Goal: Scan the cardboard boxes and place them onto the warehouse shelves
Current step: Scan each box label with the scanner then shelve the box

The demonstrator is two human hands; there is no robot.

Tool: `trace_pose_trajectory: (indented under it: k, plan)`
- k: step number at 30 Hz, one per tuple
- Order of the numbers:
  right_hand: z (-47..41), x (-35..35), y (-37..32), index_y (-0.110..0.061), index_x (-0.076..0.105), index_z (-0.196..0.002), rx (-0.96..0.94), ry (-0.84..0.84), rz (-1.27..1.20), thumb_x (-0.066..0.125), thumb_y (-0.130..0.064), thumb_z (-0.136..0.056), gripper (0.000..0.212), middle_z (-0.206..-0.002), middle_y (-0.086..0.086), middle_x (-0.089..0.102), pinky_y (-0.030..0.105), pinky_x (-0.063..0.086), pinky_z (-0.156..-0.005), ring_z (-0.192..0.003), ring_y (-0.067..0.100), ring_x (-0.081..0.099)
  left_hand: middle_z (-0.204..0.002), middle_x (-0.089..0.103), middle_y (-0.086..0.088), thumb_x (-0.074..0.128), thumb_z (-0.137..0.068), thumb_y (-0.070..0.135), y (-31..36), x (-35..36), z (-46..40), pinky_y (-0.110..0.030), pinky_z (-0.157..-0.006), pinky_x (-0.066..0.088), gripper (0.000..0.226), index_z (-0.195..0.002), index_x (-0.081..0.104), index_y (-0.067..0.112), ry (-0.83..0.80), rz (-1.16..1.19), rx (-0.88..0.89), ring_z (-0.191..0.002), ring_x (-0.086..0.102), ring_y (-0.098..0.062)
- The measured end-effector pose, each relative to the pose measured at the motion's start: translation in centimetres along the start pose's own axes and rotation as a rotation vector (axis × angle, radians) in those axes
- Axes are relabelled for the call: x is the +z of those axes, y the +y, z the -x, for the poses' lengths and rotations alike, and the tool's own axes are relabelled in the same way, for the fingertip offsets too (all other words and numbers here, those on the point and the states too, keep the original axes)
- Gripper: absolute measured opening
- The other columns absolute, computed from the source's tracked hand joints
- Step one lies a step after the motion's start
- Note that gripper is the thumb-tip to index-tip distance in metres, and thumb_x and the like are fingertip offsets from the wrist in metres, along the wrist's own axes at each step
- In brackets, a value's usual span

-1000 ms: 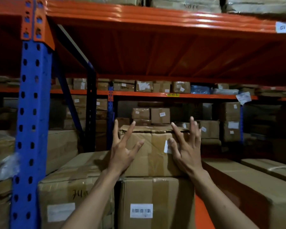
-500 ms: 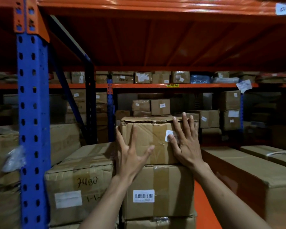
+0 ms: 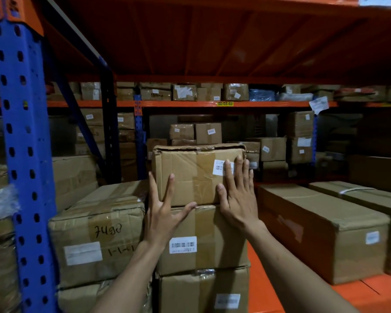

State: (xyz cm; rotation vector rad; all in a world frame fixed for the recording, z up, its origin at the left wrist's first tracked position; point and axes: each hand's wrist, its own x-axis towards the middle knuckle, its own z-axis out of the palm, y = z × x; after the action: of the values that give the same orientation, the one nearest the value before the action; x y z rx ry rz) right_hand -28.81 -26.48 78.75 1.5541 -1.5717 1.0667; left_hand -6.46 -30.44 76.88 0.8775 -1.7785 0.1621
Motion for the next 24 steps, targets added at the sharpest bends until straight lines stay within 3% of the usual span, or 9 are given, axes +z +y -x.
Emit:
trace_pose_trajectory:
  k: [5,9,12,17,21,24]
  plan:
    - [1.9,-1.3,0.2,-0.022,-0.012,-0.165,0.000,-0.159,0.053,0.022,-0.049,-0.106,0.072,-0.169,0.007,-0.028,0.048,-0.013,-0.127,-0.156,0.028,-0.024,-0.160,-0.030,-0.008,0.045,-0.087,0.069,1.1,-0.4,0.5,-0.056,-0.093,0.049,0.088,-0.153,-0.009,0.044,-0.106,-0.090,-0.119,-0.145,0.022,-0.047]
    - [3.7,-3.9,1.9,-0.028,-0.010,-0.165,-0.048,-0.331,0.033,0.011,-0.058,-0.101,0.073,-0.170,0.000,-0.026,0.047,-0.014,-0.127,-0.155,0.022,-0.027,-0.158,-0.033,-0.015,0.026,-0.091,0.072,1.6,-0.7,2.2,-0.060,-0.114,0.023,0.083,-0.149,-0.026,0.042,-0.208,-0.292,-0.180,-0.149,0.000,-0.047]
    - [5.7,-6.5,4.9,-0.020,0.003,-0.166,-0.062,-0.427,-0.002,0.006,-0.063,-0.096,0.082,-0.173,0.001,-0.010,0.045,-0.008,-0.128,-0.158,0.019,-0.016,-0.160,-0.025,-0.019,0.031,-0.096,0.064,3.2,-0.5,6.0,-0.052,-0.120,0.015,0.083,-0.156,-0.012,0.027,-0.240,-0.322,-0.227,-0.149,0.001,-0.043]
    - [12.6,-11.6,12.6,-0.007,0.018,-0.164,-0.062,-0.545,0.006,0.022,-0.060,-0.097,0.085,-0.172,0.012,0.016,0.036,0.001,-0.129,-0.160,0.024,0.007,-0.161,0.016,-0.023,0.046,-0.096,0.049,8.7,1.7,15.6,-0.050,-0.114,0.027,0.074,-0.153,0.028,0.006,-0.128,-0.244,-0.412,-0.143,0.028,-0.043]
    - [19.8,-15.2,19.1,-0.003,0.031,-0.160,0.001,-0.658,-0.047,0.048,-0.050,-0.103,0.075,-0.166,0.017,0.031,0.036,0.013,-0.127,-0.156,0.029,0.023,-0.161,0.021,-0.021,0.049,-0.096,0.050,14.4,5.7,25.7,-0.045,-0.119,0.022,0.074,-0.152,0.029,0.005,-0.302,-0.224,-0.556,-0.144,0.027,-0.039]
    - [26.2,-17.5,23.4,-0.007,0.045,-0.153,0.150,-0.740,-0.064,0.056,-0.050,-0.099,0.070,-0.155,0.019,0.049,0.039,0.035,-0.115,-0.144,0.033,0.044,-0.159,0.026,-0.019,0.052,-0.095,0.049,19.0,9.1,32.9,-0.042,-0.119,0.021,0.074,-0.151,0.034,0.005,-0.463,-0.191,-0.612,-0.146,0.026,-0.035]
